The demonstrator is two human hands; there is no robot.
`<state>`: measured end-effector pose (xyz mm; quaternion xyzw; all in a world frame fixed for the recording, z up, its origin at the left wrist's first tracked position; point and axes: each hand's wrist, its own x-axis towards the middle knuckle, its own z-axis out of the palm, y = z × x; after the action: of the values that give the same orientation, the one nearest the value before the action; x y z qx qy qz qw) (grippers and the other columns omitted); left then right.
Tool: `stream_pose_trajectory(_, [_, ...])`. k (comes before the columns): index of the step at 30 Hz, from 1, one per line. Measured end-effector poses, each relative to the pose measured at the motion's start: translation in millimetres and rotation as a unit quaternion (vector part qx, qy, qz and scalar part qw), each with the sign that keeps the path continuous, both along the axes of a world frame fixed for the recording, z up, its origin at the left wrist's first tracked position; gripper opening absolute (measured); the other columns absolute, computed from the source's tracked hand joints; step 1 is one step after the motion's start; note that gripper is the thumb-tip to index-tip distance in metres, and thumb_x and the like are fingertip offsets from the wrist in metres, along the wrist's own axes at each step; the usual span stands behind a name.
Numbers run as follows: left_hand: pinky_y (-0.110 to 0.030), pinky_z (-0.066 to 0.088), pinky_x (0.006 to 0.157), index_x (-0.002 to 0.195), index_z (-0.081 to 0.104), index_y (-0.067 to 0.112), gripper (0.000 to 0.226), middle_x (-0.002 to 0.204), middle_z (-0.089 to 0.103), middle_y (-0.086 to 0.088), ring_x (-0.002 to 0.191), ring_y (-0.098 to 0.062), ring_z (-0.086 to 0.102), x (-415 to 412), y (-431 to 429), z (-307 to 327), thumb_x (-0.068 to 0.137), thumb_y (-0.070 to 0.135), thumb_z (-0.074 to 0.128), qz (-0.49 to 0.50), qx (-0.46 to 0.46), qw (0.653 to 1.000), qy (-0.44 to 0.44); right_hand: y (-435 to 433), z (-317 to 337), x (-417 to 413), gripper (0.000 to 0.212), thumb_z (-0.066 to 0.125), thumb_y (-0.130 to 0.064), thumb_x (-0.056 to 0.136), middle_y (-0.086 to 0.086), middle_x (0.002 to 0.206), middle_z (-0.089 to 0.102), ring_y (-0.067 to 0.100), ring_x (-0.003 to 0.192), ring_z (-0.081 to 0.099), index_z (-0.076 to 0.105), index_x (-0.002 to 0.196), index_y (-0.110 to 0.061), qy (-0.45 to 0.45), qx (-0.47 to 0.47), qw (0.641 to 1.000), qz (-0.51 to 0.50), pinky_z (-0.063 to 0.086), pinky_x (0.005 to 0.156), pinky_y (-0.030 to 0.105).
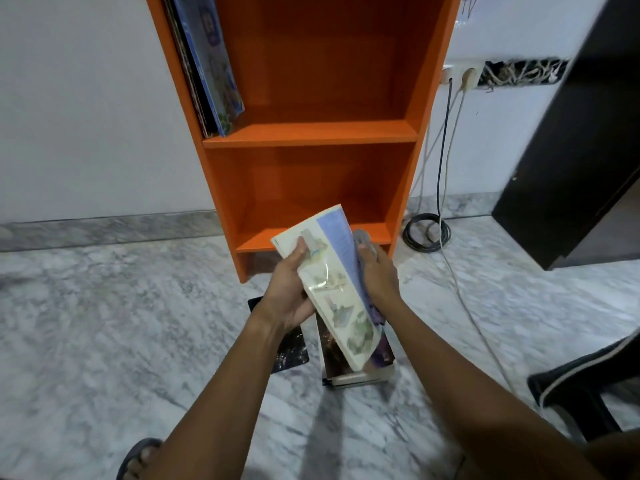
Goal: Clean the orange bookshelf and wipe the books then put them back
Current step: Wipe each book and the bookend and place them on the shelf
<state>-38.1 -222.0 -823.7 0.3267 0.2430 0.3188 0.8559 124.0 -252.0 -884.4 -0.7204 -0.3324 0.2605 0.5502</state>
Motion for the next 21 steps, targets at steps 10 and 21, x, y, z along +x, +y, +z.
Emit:
stream_pose_trajectory(10, [-0.060,0.051,0.099,0.131,0.061,0.011,0.043,0.126,0.070,-0.014,0.117,-0.038,0.066,-48.4,58.0,3.9,0.100,0.040,0.058,0.180,0.013,0.982,0.059,0.7,5.0,16.2,0.046,0.077,-0.031,0.085,0.020,0.128,0.069,0.035,0.108,0.069,0.071,0.128,-0.014,0.276,0.089,0.938,0.192,0.054,0.096,0.049])
stream_pose_trajectory(21, [-0.044,0.057,0.085,0.104,0.067,0.003,0.050,0.099,0.067,-0.015,0.090,-0.030,0.066,-3.4,36.5,28.0,0.091,0.051,0.067,0.167,-0.017,0.974,0.154,-1.0,36.5,-61.9,0.012,0.067,-0.034,0.090,-0.009,0.085,0.072,0.014,0.074,0.065,0.073,0.090,-0.023,-0.313,0.173,0.926,0.121,0.054,0.064,0.035])
